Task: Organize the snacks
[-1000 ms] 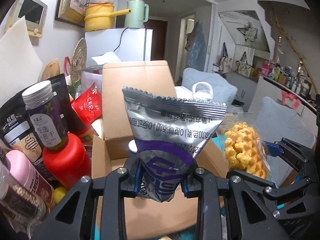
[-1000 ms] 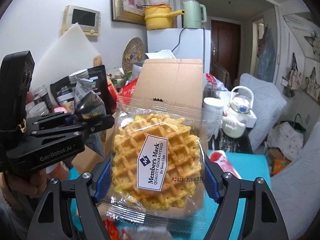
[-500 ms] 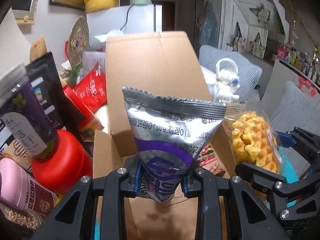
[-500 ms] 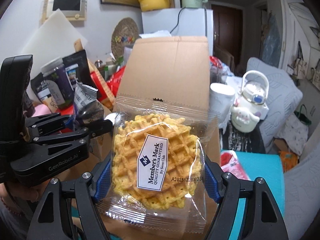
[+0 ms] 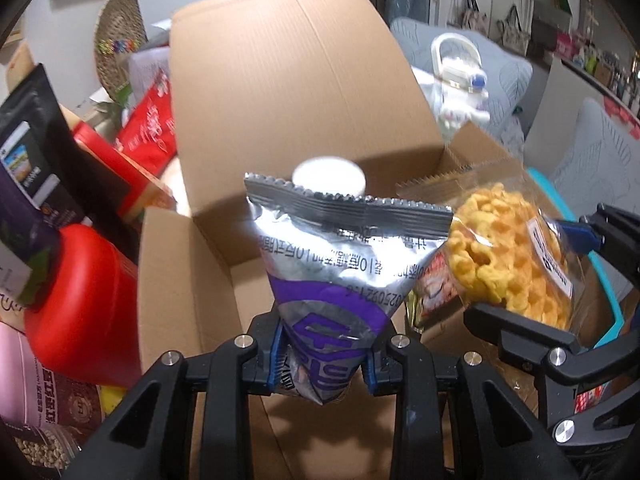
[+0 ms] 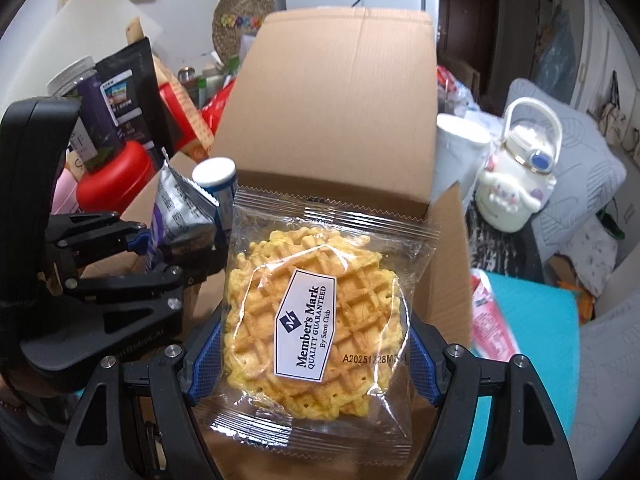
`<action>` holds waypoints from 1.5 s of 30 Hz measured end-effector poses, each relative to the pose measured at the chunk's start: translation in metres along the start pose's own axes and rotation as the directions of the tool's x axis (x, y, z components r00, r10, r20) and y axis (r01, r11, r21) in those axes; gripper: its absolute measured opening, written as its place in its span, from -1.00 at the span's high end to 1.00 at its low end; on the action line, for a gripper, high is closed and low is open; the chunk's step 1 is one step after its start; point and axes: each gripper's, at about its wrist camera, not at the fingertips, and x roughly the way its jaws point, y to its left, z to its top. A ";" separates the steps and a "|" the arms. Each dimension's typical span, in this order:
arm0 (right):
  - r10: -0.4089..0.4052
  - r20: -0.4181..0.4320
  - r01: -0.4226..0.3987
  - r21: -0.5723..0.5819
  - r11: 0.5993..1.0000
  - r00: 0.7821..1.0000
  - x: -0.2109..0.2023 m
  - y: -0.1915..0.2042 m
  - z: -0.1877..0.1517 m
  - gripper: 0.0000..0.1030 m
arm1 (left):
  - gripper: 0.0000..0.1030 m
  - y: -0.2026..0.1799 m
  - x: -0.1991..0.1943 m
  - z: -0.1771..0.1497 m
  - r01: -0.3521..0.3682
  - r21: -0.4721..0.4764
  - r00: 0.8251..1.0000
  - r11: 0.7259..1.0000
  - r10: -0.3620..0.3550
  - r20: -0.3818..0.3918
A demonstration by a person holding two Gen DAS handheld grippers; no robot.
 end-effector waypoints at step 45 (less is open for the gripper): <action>-0.095 0.051 0.096 -0.022 0.995 0.994 -0.073 0.012 -0.019 -0.61 | -0.19 -0.022 -0.081 -0.015 -0.143 -0.017 0.990 0.990 0.143 0.019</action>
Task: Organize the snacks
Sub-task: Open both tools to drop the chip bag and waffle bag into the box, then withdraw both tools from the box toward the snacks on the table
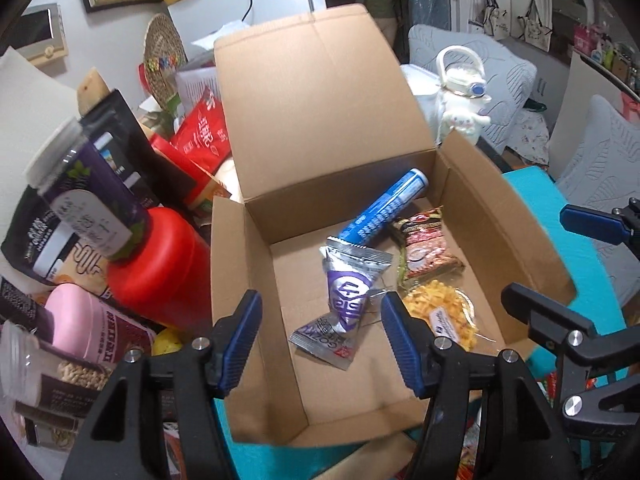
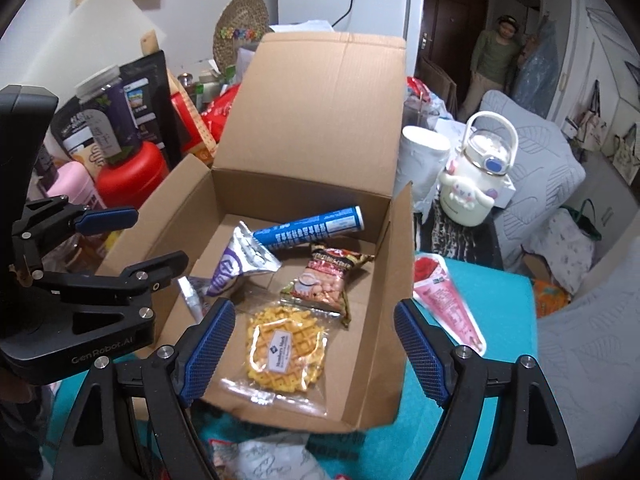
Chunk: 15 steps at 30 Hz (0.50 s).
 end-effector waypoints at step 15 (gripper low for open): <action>-0.025 0.070 0.025 0.002 1.000 0.997 -0.064 0.009 -0.037 -0.61 | -0.19 -0.022 -0.067 -0.035 0.041 0.061 0.994 0.997 -0.047 0.094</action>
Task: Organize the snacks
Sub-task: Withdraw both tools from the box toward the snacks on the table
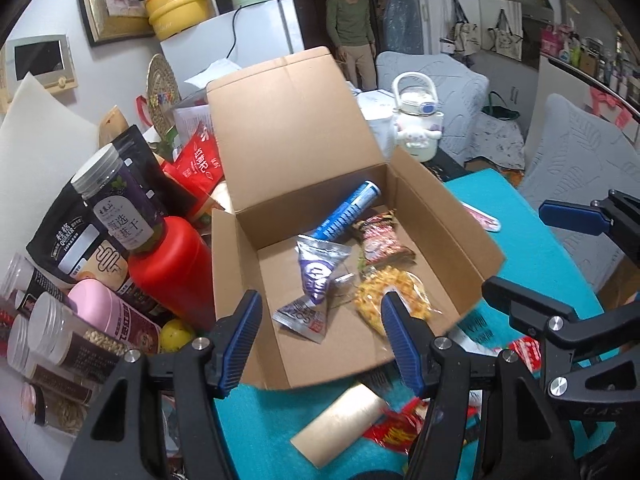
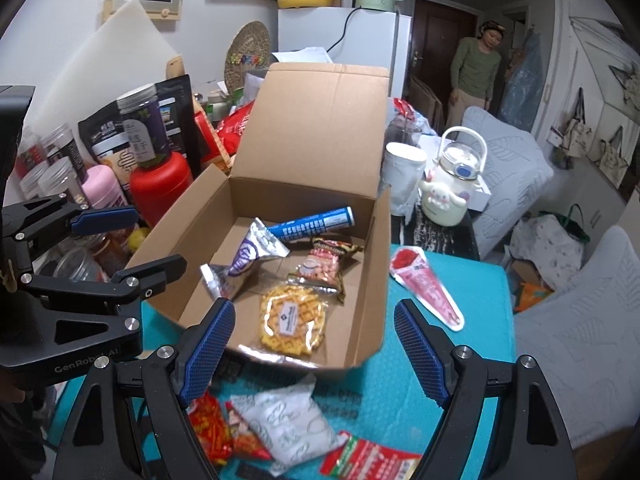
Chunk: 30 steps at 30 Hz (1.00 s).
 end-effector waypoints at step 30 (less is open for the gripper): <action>0.160 -0.158 -0.147 0.092 0.985 0.974 -0.004 0.042 -0.128 -0.61 | -0.19 -0.020 -0.016 -0.123 0.046 -0.016 0.990 0.999 -0.047 -0.131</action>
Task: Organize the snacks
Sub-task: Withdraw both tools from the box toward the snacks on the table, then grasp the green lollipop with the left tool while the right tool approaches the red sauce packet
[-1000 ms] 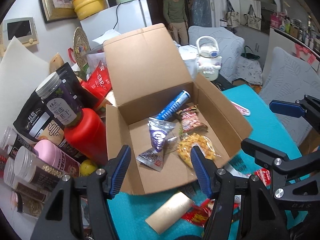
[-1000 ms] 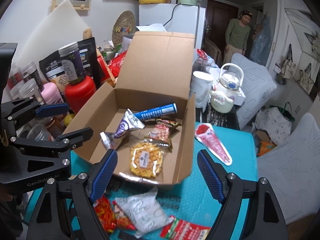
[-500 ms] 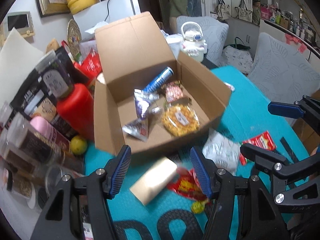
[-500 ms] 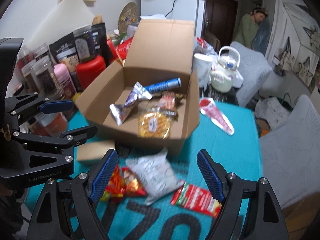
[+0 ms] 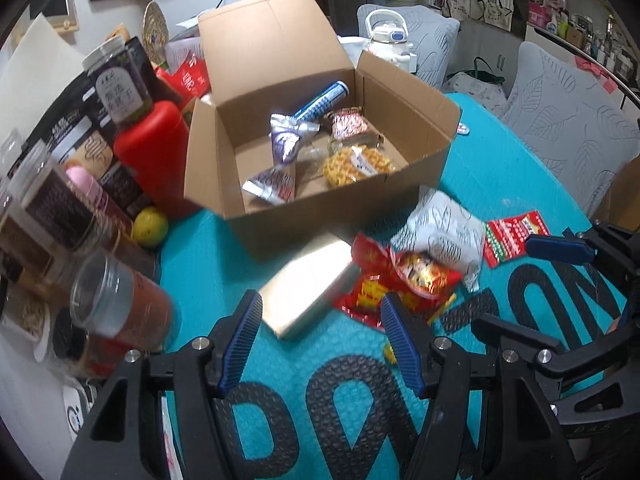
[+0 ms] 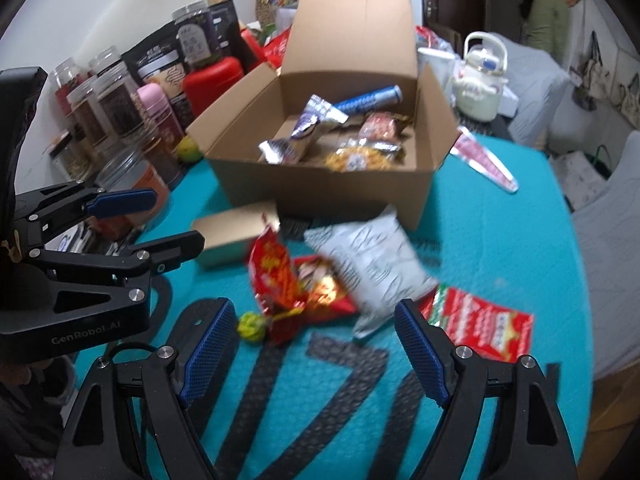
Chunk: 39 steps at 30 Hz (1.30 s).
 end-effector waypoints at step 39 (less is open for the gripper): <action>0.028 -0.133 -0.006 0.169 0.986 0.991 0.031 -0.061 -0.059 -0.61 | -0.03 -0.046 0.075 -0.035 0.202 -0.032 0.967 0.979 -0.205 -0.149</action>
